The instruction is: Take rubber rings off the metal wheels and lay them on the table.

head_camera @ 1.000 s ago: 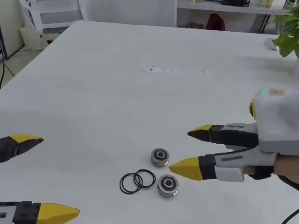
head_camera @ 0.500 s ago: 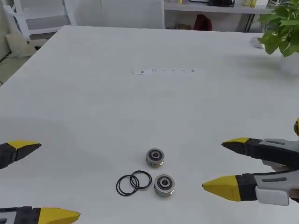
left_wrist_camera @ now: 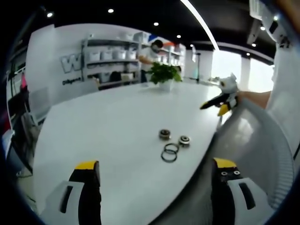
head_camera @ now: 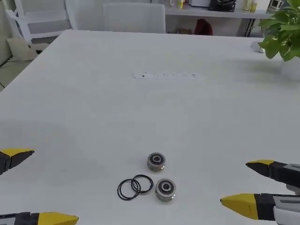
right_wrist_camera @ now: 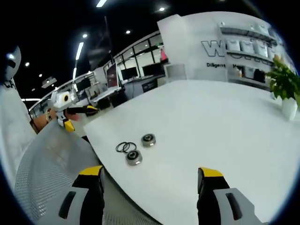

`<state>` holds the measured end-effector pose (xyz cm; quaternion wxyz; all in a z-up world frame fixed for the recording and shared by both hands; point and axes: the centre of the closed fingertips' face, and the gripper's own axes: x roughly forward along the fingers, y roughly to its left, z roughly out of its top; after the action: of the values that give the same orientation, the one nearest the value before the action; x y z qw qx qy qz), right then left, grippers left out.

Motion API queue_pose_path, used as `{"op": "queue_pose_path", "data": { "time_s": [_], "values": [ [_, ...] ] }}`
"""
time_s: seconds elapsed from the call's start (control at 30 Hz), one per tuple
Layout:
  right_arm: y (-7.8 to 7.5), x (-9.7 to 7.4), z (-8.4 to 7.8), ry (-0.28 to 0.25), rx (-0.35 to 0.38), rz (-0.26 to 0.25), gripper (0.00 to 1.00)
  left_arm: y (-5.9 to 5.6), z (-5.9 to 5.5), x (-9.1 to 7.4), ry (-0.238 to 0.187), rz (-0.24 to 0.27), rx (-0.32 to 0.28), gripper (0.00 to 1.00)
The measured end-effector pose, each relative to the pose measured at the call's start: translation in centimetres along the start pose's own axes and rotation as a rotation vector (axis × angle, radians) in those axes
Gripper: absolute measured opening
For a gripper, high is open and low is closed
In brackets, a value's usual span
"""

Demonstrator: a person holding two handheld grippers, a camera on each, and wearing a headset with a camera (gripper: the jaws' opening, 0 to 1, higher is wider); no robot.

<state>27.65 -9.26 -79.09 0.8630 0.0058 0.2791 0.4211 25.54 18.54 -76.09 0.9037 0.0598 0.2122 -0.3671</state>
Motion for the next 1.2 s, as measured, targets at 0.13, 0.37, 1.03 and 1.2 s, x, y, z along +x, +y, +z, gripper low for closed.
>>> {"op": "queue_pose_path", "data": {
  "time_s": [0.13,0.37,1.03,1.2],
  "values": [
    [0.1,0.0,-0.6,0.002,0.015,-0.012,0.85,0.4,0.1,-0.2,-0.033,0.024,-0.052,1.0],
    [0.3,0.0,-1.4,0.018,0.029,-0.021,0.89,0.4,0.0,-0.3,-0.032,0.033,-0.084,1.0],
    [0.6,0.3,-1.5,0.032,0.035,-0.03,0.88,0.2,0.1,-0.5,-0.057,0.033,-0.131,1.0],
    [0.5,0.2,-1.5,0.037,0.034,-0.043,0.87,0.0,0.0,-0.5,-0.048,0.023,-0.112,1.0]
  ]
}}
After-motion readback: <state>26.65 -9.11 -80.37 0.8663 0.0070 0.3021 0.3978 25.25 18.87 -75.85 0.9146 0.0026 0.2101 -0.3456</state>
